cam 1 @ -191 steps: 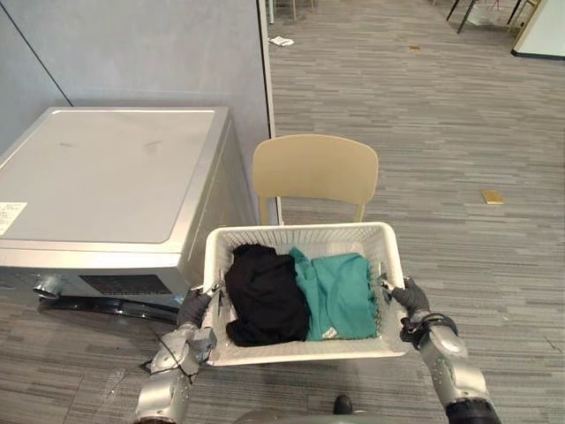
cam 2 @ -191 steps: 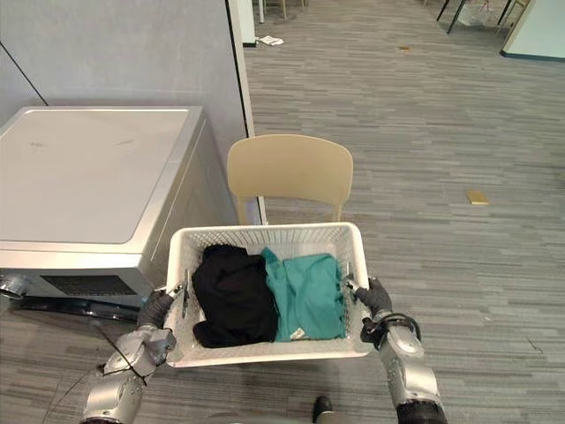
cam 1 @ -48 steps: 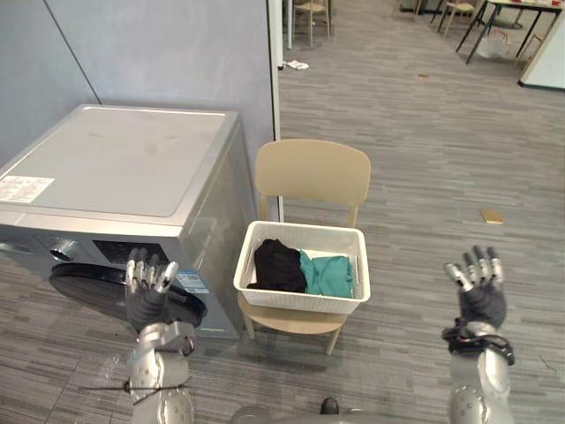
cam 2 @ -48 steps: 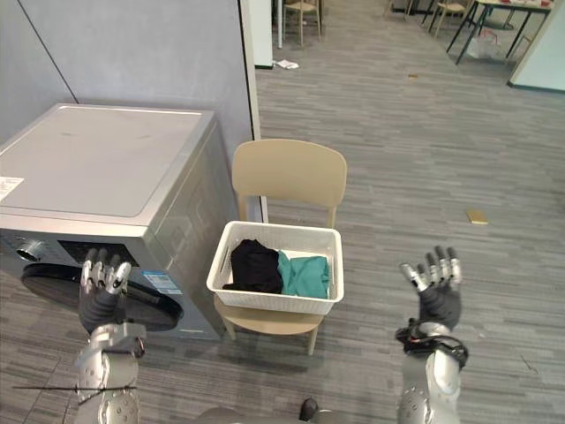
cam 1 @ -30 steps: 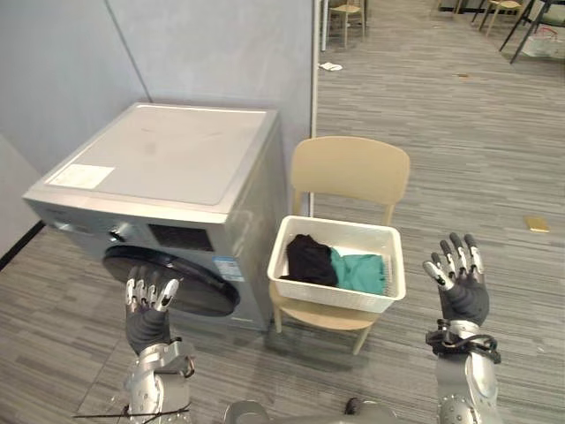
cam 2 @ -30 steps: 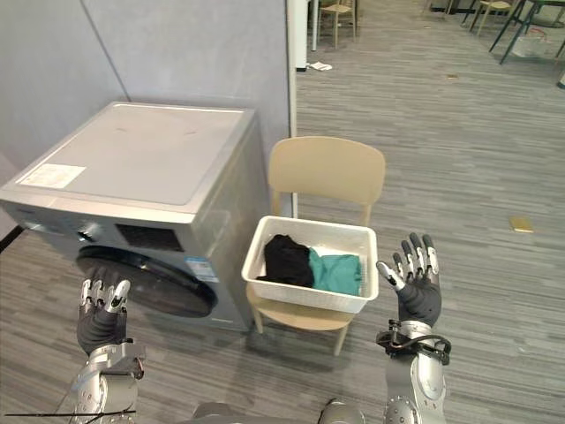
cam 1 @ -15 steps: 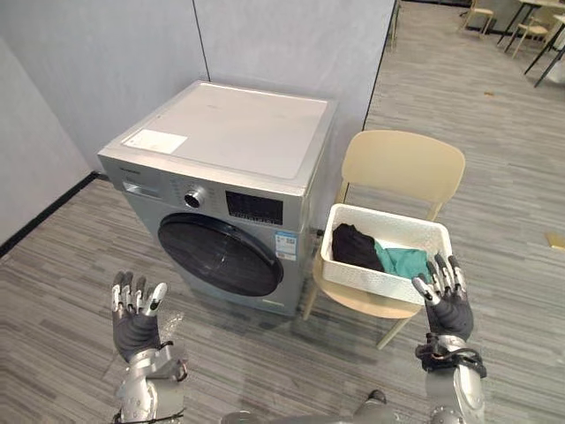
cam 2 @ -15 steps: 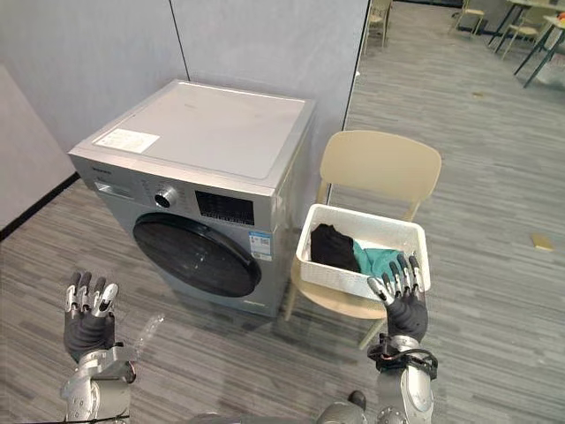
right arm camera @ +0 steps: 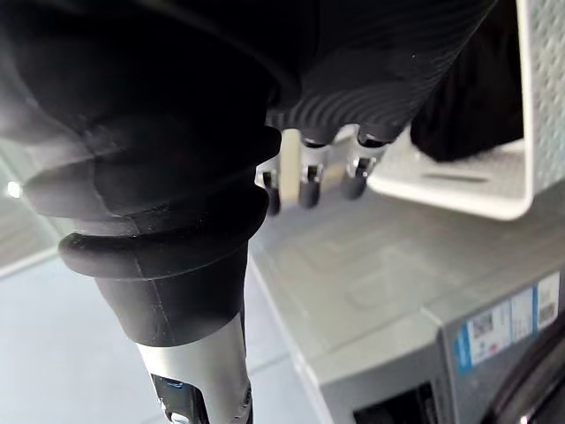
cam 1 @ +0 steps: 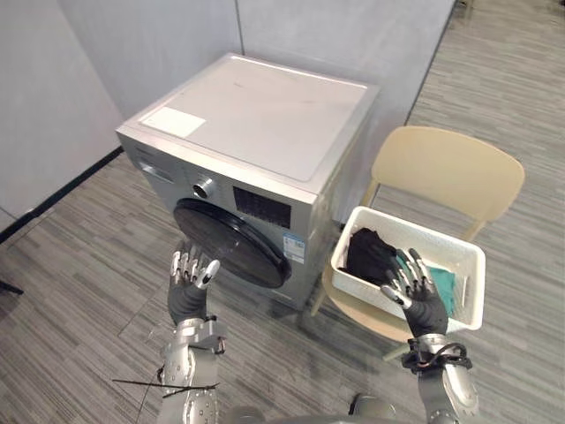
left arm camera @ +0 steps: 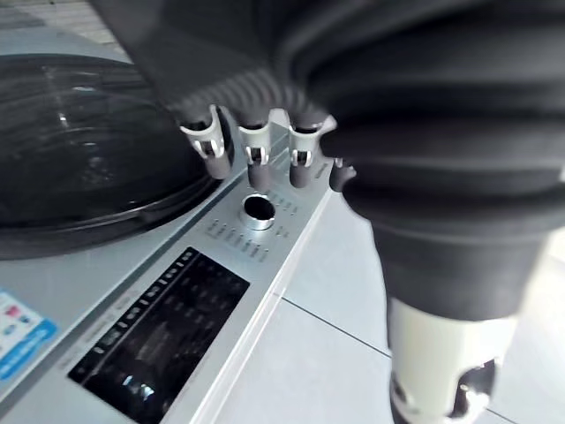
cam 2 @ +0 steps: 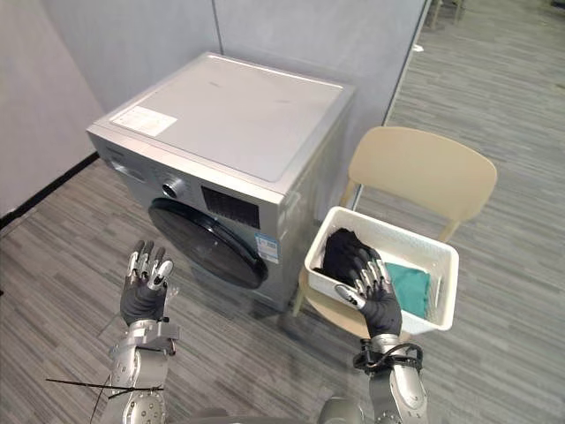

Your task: Pick up the laundry basket with both hands and put the clothes into the washing machine.

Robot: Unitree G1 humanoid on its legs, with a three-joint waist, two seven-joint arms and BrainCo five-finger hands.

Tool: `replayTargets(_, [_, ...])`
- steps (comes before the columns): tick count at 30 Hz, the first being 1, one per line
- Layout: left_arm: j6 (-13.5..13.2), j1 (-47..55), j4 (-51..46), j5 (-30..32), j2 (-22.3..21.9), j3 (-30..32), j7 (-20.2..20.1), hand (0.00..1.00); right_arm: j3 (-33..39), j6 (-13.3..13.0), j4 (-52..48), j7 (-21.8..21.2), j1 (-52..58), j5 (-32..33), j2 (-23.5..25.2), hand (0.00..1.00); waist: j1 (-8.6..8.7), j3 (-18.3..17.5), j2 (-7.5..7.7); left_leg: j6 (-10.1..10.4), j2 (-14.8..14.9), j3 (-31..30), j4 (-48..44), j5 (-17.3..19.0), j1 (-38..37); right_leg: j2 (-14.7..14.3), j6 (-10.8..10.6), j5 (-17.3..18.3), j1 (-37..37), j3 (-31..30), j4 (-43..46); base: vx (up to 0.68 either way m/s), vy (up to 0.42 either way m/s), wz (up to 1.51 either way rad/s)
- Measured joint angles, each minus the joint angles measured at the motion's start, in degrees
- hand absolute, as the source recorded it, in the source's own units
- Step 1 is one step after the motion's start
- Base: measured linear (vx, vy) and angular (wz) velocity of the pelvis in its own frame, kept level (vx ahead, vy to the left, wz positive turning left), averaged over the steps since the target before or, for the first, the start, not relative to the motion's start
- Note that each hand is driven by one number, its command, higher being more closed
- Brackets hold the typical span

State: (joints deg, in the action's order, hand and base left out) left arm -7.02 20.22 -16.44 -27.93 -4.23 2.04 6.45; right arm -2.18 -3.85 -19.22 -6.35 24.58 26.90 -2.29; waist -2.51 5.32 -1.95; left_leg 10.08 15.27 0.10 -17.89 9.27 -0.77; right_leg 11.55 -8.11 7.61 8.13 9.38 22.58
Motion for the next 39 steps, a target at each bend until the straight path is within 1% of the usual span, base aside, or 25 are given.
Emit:
replayTargets(1, [0.0,0.6,0.0,-0.7,-0.1,0.2,0.0,0.00,-1.3,0.0,-0.1,-0.2,-0.6,-0.5,-0.5,0.00,-0.17,-0.1,-0.21,0.0,0.0,-0.1,-2.7,0.0,0.5,0.0,0.0,0.0,-1.2,0.0,-0.2,0.12,0.035,0.26])
replayTargets(2, [0.0,1.8,0.0,-0.7,-0.2,0.2,-0.2,0.00,-3.5,0.0,-0.4,-0.2,-0.6,-0.5,-0.3,0.00,-0.44,0.3,-0.86,0.0,0.0,-1.6,-10.1,0.0,3.4,-0.1,0.7,1.4,-3.4,0.2,-1.2,0.11,0.025,0.23])
replayTargets(3, [-0.1,2.0,0.0,-0.7,-0.2,0.3,-0.2,0.00,-4.0,0.0,-0.4,-0.3,-0.5,-0.6,-0.3,0.00,-0.46,0.5,-1.14,0.0,0.0,-2.0,-12.2,0.0,4.3,-0.2,0.9,2.0,-3.9,0.2,-1.4,0.11,0.011,0.33])
replayTargets(4, [-0.2,2.7,0.0,-0.7,-0.3,0.4,-0.2,0.00,-5.6,0.0,-0.9,-0.7,-0.5,-0.6,-0.5,0.00,-0.84,0.6,-1.12,0.8,0.0,-4.0,-20.6,-0.4,7.8,-0.4,-0.4,4.7,-5.9,0.2,-2.1,0.09,-0.011,0.23])
replayTargets(5, [-0.1,3.4,0.4,-0.7,-0.3,0.3,-0.2,0.00,-6.3,0.3,-0.9,-1.1,-0.5,-1.0,-1.0,0.00,-1.52,1.3,-2.47,1.7,0.1,-6.2,-27.4,-2.7,10.8,-0.9,-0.7,6.0,-7.0,0.2,-1.4,0.08,-0.009,0.18])
replayTargets(6, [-0.1,4.1,0.3,-0.7,-0.5,0.4,-0.2,0.00,-6.9,0.4,-0.9,-1.1,-0.6,-1.3,-1.2,0.00,-1.70,1.3,-2.43,1.8,0.1,-6.2,-29.4,-4.8,11.8,-0.9,-0.3,6.4,-7.5,0.1,-1.4,0.10,-0.015,0.04])
replayTargets(7, [-0.1,5.2,0.3,-0.7,-0.8,1.3,-0.2,0.00,-8.3,0.4,-0.9,-1.1,-1.2,-3.0,-1.6,0.00,-1.68,1.1,-1.38,1.5,-0.2,-5.7,-32.0,-9.8,13.7,-0.4,-0.1,6.3,-8.4,-0.2,-2.5,0.09,0.002,0.00])
replayTargets(8, [-0.2,5.7,0.2,-0.7,-0.5,2.3,-0.2,0.00,-9.8,0.4,-1.0,-0.8,-2.7,-4.4,-1.5,0.00,-1.94,1.7,0.43,1.2,-0.1,-4.4,-34.3,-11.2,16.0,0.8,0.1,5.9,-9.1,-0.4,-4.0,0.10,-0.004,-0.05])
replayTargets(9, [-0.1,5.9,0.2,-0.7,-0.6,1.7,-0.3,0.00,-9.6,0.4,-1.0,-0.5,-4.6,-5.5,-1.5,0.00,-2.33,1.8,0.08,0.3,0.4,-3.1,-33.8,-4.2,17.6,0.9,0.0,5.2,-9.0,-0.4,-5.1,0.07,0.011,-0.08])
replayTargets(10, [-0.1,5.9,0.2,-0.8,-0.6,1.3,-0.3,0.00,-9.6,0.3,-1.0,0.0,-5.7,-5.7,-1.6,0.00,-2.51,1.9,-0.12,-1.2,0.5,-2.2,-31.9,-2.1,18.2,1.0,-0.1,4.8,-9.0,-0.4,-5.7,0.06,0.031,-0.13])
replayTargets(11, [-0.1,5.9,0.2,-0.8,-0.6,0.7,-0.3,0.00,-9.7,0.3,-0.4,0.2,-7.3,-5.9,-1.6,0.00,-2.90,1.9,-0.13,-3.5,0.6,-0.8,-27.7,-0.5,18.5,1.3,-0.4,4.4,-9.1,-0.4,-6.5,0.09,0.102,-0.07])
replayTargets(12, [0.0,5.9,0.3,-0.8,-0.6,0.0,-0.3,0.00,-10.3,0.3,1.0,0.4,-9.7,-6.3,-1.6,0.00,-3.01,1.9,0.09,-3.8,0.6,0.3,-17.8,-0.4,17.8,2.2,-1.3,3.7,-9.7,-0.1,-7.4,0.10,0.146,-0.03])
replayTargets(13, [0.0,5.9,0.3,-0.8,-0.6,-0.2,-0.3,0.00,-10.4,0.3,1.3,0.4,-10.1,-6.3,-1.6,0.00,-2.99,1.9,0.08,-4.0,0.7,0.3,-15.6,-0.7,17.7,2.3,-1.5,3.6,-9.9,0.1,-7.6,0.13,0.241,-0.02])
replayTargets(14, [0.0,6.1,0.4,-0.9,-0.8,-0.9,-0.2,0.00,-11.7,0.0,3.4,0.6,-11.9,-6.8,-1.9,0.00,-3.00,1.4,-0.71,-5.2,0.5,0.3,-7.5,-4.9,16.3,2.5,-2.6,3.0,-10.1,0.0,-8.3,0.16,0.330,-0.11])
replayTargets(15, [0.0,6.0,1.7,-1.2,-0.7,-1.8,-0.1,0.00,-13.9,0.1,8.6,1.1,-15.0,-7.5,-1.6,0.00,-2.86,0.8,-0.91,-0.6,-1.0,0.4,-5.4,-2.2,15.2,3.1,-3.0,2.9,-11.0,-0.9,-10.5,0.20,0.391,-0.02])
replayTargets(17, [0.0,3.9,3.5,-1.2,0.3,-2.3,-0.2,0.00,-15.0,0.6,13.5,1.2,-17.6,-8.4,-0.9,0.00,-2.44,1.3,1.11,-0.8,-3.0,0.9,-5.2,-1.1,15.9,4.6,-2.0,1.9,-11.3,-1.8,-12.8,0.12,0.300,0.14])
replayTargets(18, [0.2,1.9,6.0,-1.2,1.4,-2.7,-0.3,0.00,-16.8,1.6,18.4,1.2,-20.5,-9.8,-0.1,0.00,-2.87,1.3,2.08,-1.8,-4.0,0.6,-6.2,-0.4,17.3,5.2,-3.0,-2.1,-11.6,-1.8,-14.8,0.05,0.212,0.17])
replayTargets(20, [0.4,1.1,7.9,-1.2,2.6,-2.7,-0.3,0.00,-18.2,2.4,22.5,1.2,-23.3,-11.9,0.1,0.00,-2.96,1.4,2.18,-2.9,-5.3,0.0,-6.8,0.3,17.8,5.8,-3.5,-5.9,-12.1,-1.7,-16.1,0.07,0.242,0.19])
replayTargets(24, [0.4,1.3,8.0,-1.2,4.4,-2.2,-0.3,0.00,-18.4,2.7,28.5,1.5,-29.0,-14.8,-0.1,0.00,-3.11,1.4,2.15,-4.2,-7.8,0.5,-6.7,0.8,18.0,8.0,-4.5,-9.0,-11.5,-1.6,-16.3,0.03,0.189,0.07])
replayTargets(27, [0.3,1.1,8.0,-1.2,5.9,-1.0,-0.1,0.00,-18.0,3.1,32.8,2.2,-32.7,-17.9,-0.5,0.00,-3.28,1.4,2.08,-4.8,-8.6,0.6,-6.4,0.0,21.5,8.8,-5.0,-9.3,-8.3,-1.2,-16.7,-0.03,0.060,0.02])
replayTargets(28, [0.3,1.2,8.0,-1.2,5.9,-0.5,0.0,0.00,-17.6,3.2,34.6,2.8,-33.5,-18.7,-0.6,0.00,-3.40,1.6,1.90,-4.8,-8.8,0.1,-5.8,-0.9,22.8,8.8,-5.9,-9.8,-7.6,-0.3,-17.2,-0.02,-0.015,0.24])
replayTargets(30, [0.3,1.0,8.0,-1.2,5.2,-0.4,0.1,0.00,-15.7,4.1,37.5,3.4,-34.0,-19.9,-1.6,0.00,-3.28,2.0,1.79,-4.7,-9.7,-1.0,-3.5,-3.0,23.5,9.1,-5.9,-9.9,-6.9,1.4,-17.7,-0.02,-0.035,0.37])
replayTargets(34, [0.3,0.9,8.0,-1.2,5.0,-0.1,1.3,0.00,-8.7,5.3,41.8,7.9,-37.2,-24.8,-4.4,0.00,-4.22,4.3,0.14,-4.2,-10.2,-2.8,3.2,-8.1,23.6,8.8,-5.9,-9.9,-5.6,3.3,-17.7,-0.07,-0.059,0.24])
replayTargets(37, [0.3,1.0,8.0,-1.2,5.0,-0.1,2.5,0.00,-4.3,5.6,41.7,10.8,-38.7,-28.1,-6.2,0.00,-4.56,6.3,-0.27,-4.0,-10.1,-3.4,7.9,-11.3,23.8,8.5,-5.9,-9.9,-3.7,3.4,-17.7,-0.12,-0.047,0.10])
replayTargets(39, [0.3,1.0,8.0,-1.2,5.0,0.1,3.2,0.00,-1.7,6.6,38.6,13.1,-37.2,-29.9,-5.2,0.00,-4.49,7.5,-0.24,-3.7,-10.0,-3.9,11.3,-13.0,23.8,8.2,-5.6,-10.2,-2.5,3.6,-17.6,-0.09,-0.028,0.11])
